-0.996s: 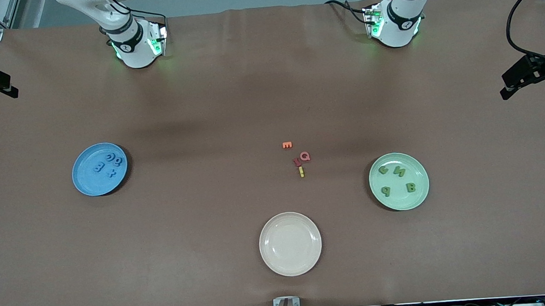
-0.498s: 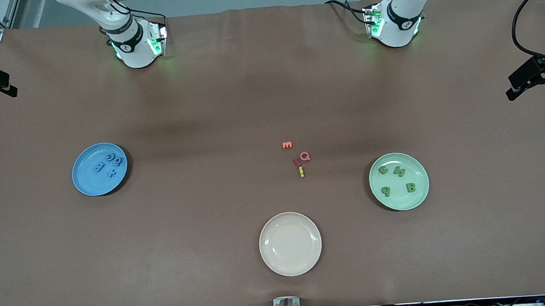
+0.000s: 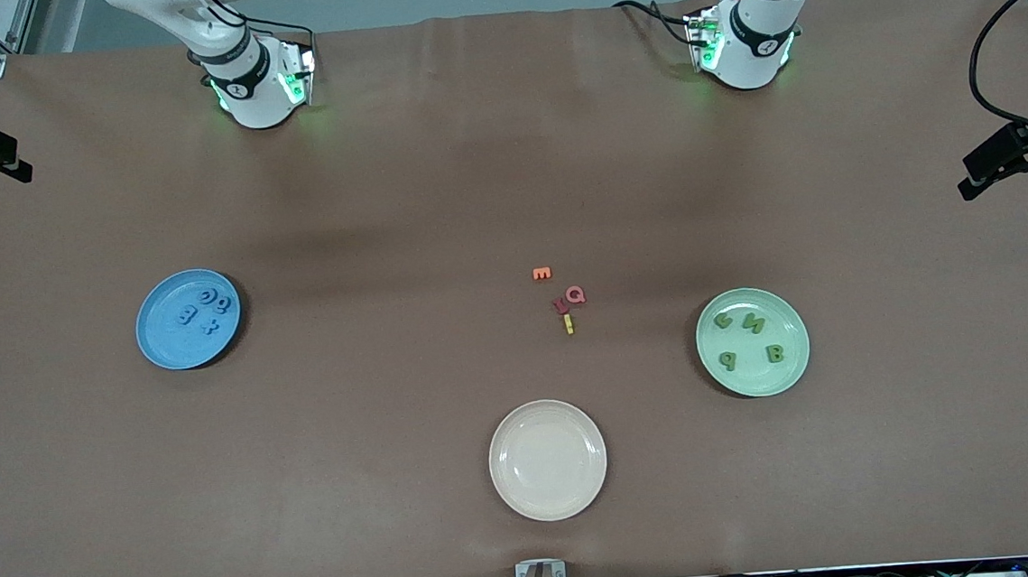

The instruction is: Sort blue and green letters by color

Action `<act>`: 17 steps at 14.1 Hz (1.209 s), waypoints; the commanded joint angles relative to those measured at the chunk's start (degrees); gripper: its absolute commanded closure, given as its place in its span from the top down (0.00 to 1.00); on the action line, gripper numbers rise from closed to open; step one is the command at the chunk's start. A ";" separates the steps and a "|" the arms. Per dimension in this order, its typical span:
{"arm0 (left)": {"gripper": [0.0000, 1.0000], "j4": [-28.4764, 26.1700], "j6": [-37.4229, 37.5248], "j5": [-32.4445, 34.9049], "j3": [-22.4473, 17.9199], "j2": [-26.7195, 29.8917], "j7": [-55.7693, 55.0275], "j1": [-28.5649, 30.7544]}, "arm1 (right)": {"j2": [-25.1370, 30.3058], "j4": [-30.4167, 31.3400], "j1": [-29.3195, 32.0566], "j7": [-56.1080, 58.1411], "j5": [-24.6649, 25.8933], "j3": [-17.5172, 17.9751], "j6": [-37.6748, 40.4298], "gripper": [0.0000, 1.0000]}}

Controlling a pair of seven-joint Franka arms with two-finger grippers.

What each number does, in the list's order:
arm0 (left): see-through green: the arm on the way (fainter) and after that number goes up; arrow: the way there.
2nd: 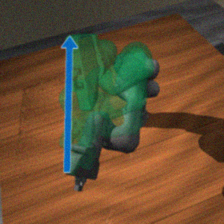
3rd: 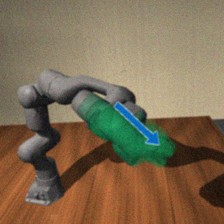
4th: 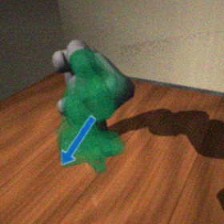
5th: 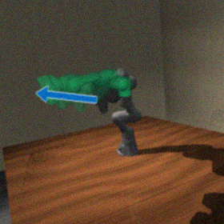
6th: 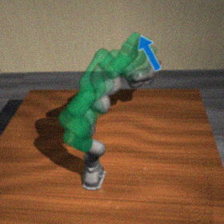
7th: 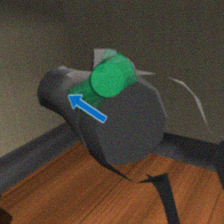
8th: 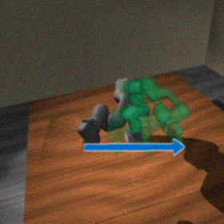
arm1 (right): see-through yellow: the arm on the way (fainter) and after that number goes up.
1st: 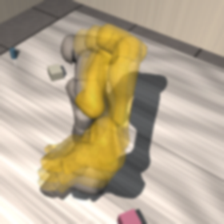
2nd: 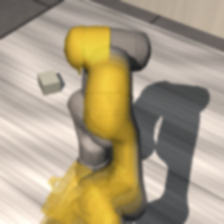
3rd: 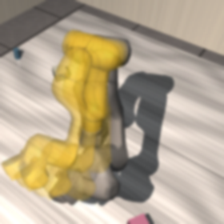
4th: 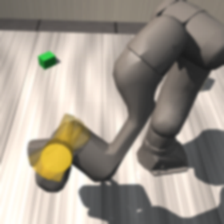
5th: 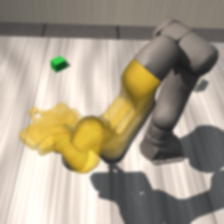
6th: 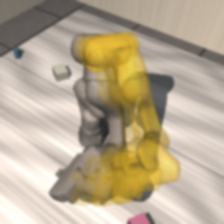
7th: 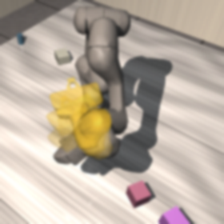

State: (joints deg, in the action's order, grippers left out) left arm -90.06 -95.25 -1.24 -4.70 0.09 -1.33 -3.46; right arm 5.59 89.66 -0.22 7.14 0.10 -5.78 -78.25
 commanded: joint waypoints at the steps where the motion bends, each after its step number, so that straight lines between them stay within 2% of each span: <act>1: 1.00 1.38 0.68 0.19 1.10 -0.36 0.45 0.48 | 1.71 1.66 0.31 0.50 0.16 0.42 -0.67 1.00; 10: 1.00 1.38 1.12 0.27 1.27 0.43 0.54 0.92 | 1.71 1.66 0.31 0.50 0.16 0.42 -0.67 1.00; 13: 1.00 1.55 1.30 1.68 3.55 0.26 -0.42 0.56 | 1.71 1.66 0.31 0.50 0.16 0.42 -0.67 1.00; 17: 1.00 2.61 1.39 0.63 3.56 0.43 -0.16 0.92 | 1.71 1.66 0.31 0.50 0.16 0.42 -0.67 1.00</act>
State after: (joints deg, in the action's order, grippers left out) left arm -88.69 -95.13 -1.05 -1.20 0.20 -1.52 -3.00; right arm 5.59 89.68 -0.22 7.17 0.10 -5.74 -78.26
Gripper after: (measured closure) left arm 0.000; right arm 0.000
